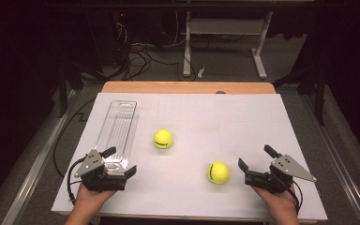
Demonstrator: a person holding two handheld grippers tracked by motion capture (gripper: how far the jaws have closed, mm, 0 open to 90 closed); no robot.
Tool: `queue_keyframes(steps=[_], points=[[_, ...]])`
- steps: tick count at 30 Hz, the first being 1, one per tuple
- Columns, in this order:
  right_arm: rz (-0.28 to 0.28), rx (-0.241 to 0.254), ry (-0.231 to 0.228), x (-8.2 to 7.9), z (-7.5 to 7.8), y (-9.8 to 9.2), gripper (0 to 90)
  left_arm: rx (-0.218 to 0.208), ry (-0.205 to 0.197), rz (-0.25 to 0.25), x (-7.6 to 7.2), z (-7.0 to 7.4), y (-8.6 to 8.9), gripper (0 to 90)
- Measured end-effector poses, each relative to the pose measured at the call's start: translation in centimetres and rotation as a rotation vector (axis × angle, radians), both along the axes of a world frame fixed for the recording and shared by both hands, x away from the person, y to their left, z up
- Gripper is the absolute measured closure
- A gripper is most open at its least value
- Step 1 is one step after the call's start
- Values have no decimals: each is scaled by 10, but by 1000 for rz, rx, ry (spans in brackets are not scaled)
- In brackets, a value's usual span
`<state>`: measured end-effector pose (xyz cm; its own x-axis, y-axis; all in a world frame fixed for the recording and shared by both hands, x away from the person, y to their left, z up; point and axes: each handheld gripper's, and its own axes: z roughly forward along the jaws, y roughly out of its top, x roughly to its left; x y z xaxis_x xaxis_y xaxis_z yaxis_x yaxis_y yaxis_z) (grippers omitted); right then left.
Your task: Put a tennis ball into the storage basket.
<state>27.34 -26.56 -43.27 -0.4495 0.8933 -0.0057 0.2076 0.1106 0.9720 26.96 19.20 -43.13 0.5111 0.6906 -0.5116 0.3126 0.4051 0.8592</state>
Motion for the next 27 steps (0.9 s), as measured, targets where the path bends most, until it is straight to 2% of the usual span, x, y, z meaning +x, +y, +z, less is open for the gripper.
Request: queue_keyframes(steps=[4, 16, 27], points=[[-10, 6, 1, 0, 0, -1, 4, -15, -4, 4, -1, 2, 0, 2], [-28, 10, 1, -1, 0, -3, 6, -20, -6, 3, -1, 2, 0, 2], [-18, 16, 13, 0, 0, -4, 6, -22, -6, 17, 0, 3, 4, 2]])
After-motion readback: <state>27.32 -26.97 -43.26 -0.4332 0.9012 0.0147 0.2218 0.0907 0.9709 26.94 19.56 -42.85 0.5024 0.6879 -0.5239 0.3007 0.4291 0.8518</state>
